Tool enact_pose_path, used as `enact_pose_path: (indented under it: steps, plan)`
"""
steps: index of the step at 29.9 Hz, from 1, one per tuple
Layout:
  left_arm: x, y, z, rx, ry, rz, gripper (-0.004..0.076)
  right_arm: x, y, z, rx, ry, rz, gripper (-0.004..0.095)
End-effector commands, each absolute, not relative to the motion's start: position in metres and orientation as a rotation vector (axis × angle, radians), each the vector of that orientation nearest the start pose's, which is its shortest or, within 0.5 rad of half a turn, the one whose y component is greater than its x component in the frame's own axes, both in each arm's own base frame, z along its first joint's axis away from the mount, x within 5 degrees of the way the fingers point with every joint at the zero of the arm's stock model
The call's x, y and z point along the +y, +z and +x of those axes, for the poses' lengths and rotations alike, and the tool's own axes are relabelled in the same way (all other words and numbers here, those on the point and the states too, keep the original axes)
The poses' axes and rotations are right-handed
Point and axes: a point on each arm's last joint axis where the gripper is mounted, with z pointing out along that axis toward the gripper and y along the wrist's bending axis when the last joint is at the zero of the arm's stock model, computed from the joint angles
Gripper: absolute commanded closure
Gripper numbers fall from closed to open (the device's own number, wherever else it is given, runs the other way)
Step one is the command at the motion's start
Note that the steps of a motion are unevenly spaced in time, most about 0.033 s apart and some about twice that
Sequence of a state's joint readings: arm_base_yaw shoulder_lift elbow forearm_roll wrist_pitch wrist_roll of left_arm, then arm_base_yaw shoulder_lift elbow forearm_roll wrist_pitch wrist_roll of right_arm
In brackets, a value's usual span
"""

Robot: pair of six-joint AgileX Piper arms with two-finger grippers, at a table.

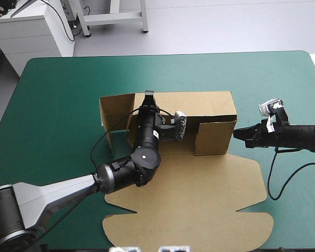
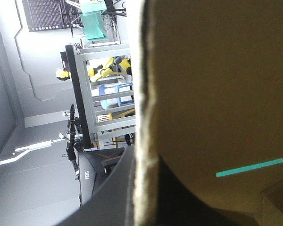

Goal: Fold the box

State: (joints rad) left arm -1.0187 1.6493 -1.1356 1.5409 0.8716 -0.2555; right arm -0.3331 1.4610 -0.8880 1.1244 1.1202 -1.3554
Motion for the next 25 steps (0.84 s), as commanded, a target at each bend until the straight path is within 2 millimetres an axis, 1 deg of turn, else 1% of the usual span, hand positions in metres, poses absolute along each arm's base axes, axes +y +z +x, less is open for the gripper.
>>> enact_pose_path:
  steps: [1, 5, 9, 12, 14, 18, 25]
  plan:
    - [-0.258, 0.319, 0.24, 1.251, 1.06, 1.43, 0.0732, -0.01, 0.279, 0.262, 2.138, 0.882, -0.587, 0.0835]
    - [-0.258, 0.319, 0.24, 1.248, 1.055, 1.433, 0.0732, -0.008, 0.278, 0.259, 2.11, 0.888, -0.695, 0.0686]
    - [-0.258, 0.319, 0.24, 1.247, 1.054, 1.434, 0.0732, -0.01, 0.277, 0.26, 2.121, 0.845, -0.695, 0.0482]
    - [-0.259, 0.319, 0.24, 1.243, 1.047, 1.438, 0.0732, -0.013, 0.274, 0.263, 2.148, 0.789, -0.668, 0.0387]
    - [-0.259, 0.319, 0.24, 1.242, 1.045, 1.439, 0.0732, -0.015, 0.274, 0.265, 2.158, 0.767, -0.64, 0.0368]
    - [-0.259, 0.319, 0.24, 1.237, 1.046, 1.44, 0.0732, -0.019, 0.273, 0.269, 2.168, 0.705, -0.585, 0.0367]
    - [-0.259, 0.319, 0.24, 1.237, 1.046, 1.44, 0.0732, -0.017, 0.274, 0.272, 2.151, 0.704, -0.56, 0.0367]
